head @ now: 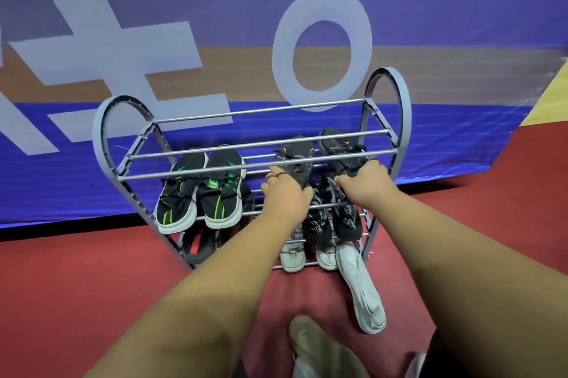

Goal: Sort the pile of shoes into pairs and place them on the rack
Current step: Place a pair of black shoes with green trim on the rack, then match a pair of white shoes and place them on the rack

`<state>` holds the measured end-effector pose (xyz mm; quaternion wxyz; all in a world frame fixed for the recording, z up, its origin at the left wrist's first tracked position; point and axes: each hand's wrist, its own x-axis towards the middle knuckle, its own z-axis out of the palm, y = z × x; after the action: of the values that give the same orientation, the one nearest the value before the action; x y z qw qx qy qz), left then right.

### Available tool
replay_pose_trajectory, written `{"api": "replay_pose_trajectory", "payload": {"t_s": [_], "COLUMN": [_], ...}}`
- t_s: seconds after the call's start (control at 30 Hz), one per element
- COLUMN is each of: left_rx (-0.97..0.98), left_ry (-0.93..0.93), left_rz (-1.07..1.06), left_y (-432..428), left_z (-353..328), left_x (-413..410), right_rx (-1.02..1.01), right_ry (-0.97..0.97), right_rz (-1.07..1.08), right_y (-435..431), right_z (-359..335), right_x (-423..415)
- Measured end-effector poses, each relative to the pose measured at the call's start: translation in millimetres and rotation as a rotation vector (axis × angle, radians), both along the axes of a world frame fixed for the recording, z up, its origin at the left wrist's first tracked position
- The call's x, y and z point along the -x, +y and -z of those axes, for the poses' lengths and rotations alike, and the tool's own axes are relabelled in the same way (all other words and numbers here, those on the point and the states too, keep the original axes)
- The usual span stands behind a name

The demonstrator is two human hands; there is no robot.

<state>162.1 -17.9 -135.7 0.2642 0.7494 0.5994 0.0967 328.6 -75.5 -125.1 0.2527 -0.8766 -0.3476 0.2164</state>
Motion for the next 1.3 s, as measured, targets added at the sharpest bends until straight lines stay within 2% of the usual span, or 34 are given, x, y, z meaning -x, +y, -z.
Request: {"api": "replay_pose_trajectory", "payload": {"t_s": [0.37,0.63,0.9,1.03,1.13,1.2,1.23,1.3], "left_rx": [0.053,0.146,0.148,-0.037,-0.185,-0.169,-0.123,0.037], "left_ry": [0.202,0.186,0.115,0.137,0.127,0.203,0.262,0.345], "left_rz": [0.057,0.204,0.323,0.412,0.42,0.454,0.475,0.499], "left_y": [10.0,28.6,30.3,16.9,1.4,-4.6,-7.1,-13.3], "left_z": [27.6,26.5,19.2,19.8,21.9,24.4,27.0,40.4], "left_x": [-43.6,-29.5,2.8,34.3,61.2,77.5,84.7,96.7], "right_rx": [0.237,0.411,0.367,0.335,0.269,0.206,0.191,0.2], "right_ry": [-0.124,-0.125,-0.169,-0.261,-0.492,-0.622,-0.626,-0.499], "right_rz": [-0.059,-0.176,-0.151,-0.145,-0.227,-0.255,-0.277,-0.324], "right_y": [40.0,47.7,24.1,-5.5,-29.1,-40.2,-44.6,-51.6], "right_z": [33.4,40.0,6.3,-17.5,-20.2,-17.5,-15.0,-3.0], "right_x": [-9.9,-17.9,9.1,42.0,73.0,89.5,97.0,108.1]}}
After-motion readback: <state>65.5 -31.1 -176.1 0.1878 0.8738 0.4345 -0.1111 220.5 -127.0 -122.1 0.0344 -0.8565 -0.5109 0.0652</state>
